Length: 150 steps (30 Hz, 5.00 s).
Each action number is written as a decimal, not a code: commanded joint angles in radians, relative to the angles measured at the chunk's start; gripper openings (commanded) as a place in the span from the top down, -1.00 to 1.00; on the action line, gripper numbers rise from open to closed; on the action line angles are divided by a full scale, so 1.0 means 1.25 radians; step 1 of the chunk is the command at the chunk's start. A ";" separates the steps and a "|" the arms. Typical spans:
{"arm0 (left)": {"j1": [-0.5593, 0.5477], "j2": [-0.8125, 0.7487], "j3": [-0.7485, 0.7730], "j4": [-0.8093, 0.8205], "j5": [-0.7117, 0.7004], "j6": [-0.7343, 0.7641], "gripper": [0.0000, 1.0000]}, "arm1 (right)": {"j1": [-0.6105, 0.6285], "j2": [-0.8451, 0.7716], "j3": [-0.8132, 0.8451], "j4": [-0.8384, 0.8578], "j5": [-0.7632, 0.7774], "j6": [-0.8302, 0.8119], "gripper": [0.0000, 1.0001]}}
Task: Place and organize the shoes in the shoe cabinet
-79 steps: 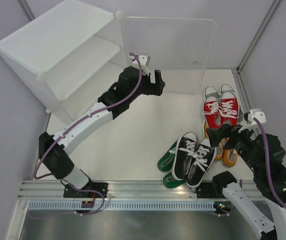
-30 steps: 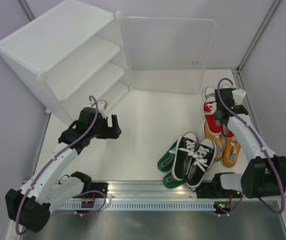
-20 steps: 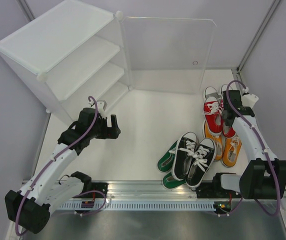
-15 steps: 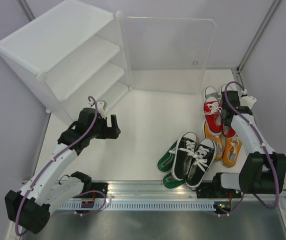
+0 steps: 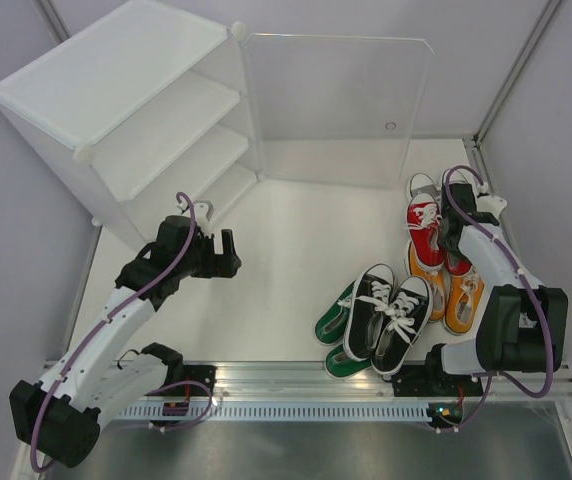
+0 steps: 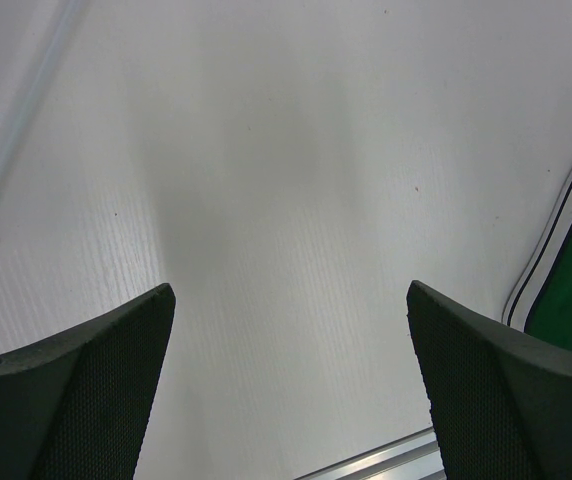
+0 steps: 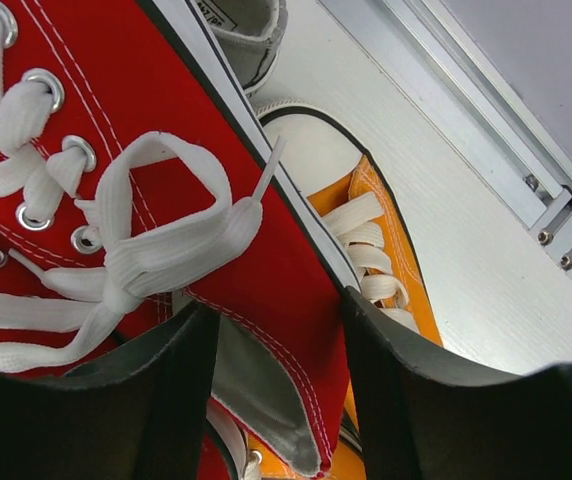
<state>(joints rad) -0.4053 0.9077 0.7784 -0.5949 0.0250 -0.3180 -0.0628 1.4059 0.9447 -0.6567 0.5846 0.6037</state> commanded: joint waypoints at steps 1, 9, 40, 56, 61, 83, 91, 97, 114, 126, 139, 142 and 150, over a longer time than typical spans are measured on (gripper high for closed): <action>0.002 -0.009 -0.002 0.028 -0.016 0.027 -1.00 | -0.009 -0.003 -0.017 0.031 0.027 0.009 -0.11; 0.002 -0.014 -0.005 0.028 -0.016 0.027 -1.00 | -0.057 -0.012 -0.015 0.027 0.082 0.019 0.68; 0.003 0.013 -0.002 0.027 -0.054 0.027 -0.99 | 0.620 -0.098 0.178 0.142 -0.232 -0.064 0.99; -0.057 0.065 0.017 0.030 -0.024 -0.009 -0.97 | 0.677 0.295 0.156 0.537 -0.304 -0.078 0.53; -0.135 0.133 0.077 0.032 -0.040 -0.058 -0.97 | 0.677 0.168 0.147 0.399 -0.208 -0.085 -0.33; -0.367 0.771 0.511 0.044 -0.107 -0.039 -0.47 | 0.616 -0.441 -0.110 0.125 0.108 -0.030 -0.73; -0.384 0.831 0.504 0.045 -0.092 -0.038 -0.16 | 0.616 -0.457 -0.147 0.126 0.094 -0.035 -0.73; -0.386 0.848 0.501 0.040 -0.119 -0.029 0.17 | 0.616 -0.449 -0.157 0.133 0.081 -0.033 -0.72; -0.385 0.656 0.862 -0.249 -0.146 0.138 0.95 | 0.616 -0.479 -0.123 0.112 0.094 -0.052 -0.69; -0.229 0.738 1.299 -0.365 -0.045 0.188 0.95 | 0.616 -0.504 -0.114 0.091 0.082 -0.056 -0.68; 0.016 0.821 1.365 -0.279 0.081 0.316 0.95 | 0.616 -0.523 -0.131 0.077 0.059 -0.053 -0.67; 0.043 0.821 1.365 -0.248 0.087 0.339 0.95 | 0.616 -0.522 -0.137 0.079 0.045 -0.046 -0.67; 0.062 0.831 1.365 -0.195 0.095 0.386 0.90 | 0.616 -0.510 -0.152 0.074 0.018 -0.036 -0.67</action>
<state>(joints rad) -0.3305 1.9724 2.4401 -0.9901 0.1364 0.0593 0.7086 0.7631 0.7578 -0.5579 0.6235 0.5503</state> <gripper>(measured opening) 0.043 0.836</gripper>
